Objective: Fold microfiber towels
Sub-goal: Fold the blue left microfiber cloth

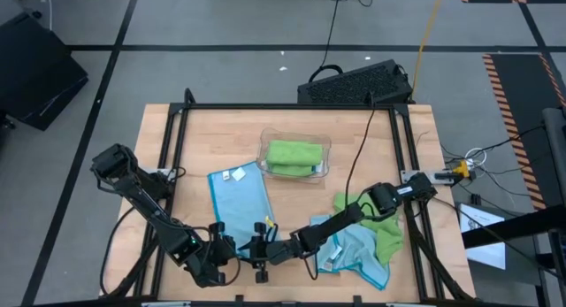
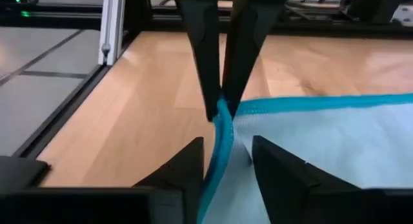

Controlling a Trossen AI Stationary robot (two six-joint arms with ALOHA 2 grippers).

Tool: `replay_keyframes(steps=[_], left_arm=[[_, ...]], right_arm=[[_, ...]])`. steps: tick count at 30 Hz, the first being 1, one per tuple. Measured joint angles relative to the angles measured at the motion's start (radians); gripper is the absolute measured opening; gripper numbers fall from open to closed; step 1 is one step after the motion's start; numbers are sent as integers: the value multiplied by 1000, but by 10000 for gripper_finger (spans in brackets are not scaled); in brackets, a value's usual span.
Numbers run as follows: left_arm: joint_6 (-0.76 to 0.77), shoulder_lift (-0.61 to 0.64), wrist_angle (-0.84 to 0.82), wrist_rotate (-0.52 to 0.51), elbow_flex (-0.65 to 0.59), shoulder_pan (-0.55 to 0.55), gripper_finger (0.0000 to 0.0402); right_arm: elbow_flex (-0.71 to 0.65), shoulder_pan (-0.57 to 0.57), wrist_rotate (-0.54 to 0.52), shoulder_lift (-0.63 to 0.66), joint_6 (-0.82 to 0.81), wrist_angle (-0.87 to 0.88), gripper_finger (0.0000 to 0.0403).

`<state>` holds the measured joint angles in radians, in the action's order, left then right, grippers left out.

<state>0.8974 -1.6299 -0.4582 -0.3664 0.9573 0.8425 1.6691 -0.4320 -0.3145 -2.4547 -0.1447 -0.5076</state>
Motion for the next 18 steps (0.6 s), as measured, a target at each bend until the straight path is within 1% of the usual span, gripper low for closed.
replay_keyframes(steps=[4,8,9,11,14,18], left_arm=[[-5,0,0,0,0,0,18],[-16,0,0,0,0,0,8],[-16,0,0,-1,0,3,7],[-11,0,0,-6,0,12,15],[-4,0,7,-41,0,45,59],[25,0,6,-110,0,102,146]], right_arm=[[0,0,-1,0,3,-5,76],[0,1,-2,0,-10,-5,16],[0,1,-2,0,-16,-5,10],[0,2,-3,0,-33,-6,10],[0,8,1,0,-70,-8,13],[0,16,1,0,-101,-4,6]])
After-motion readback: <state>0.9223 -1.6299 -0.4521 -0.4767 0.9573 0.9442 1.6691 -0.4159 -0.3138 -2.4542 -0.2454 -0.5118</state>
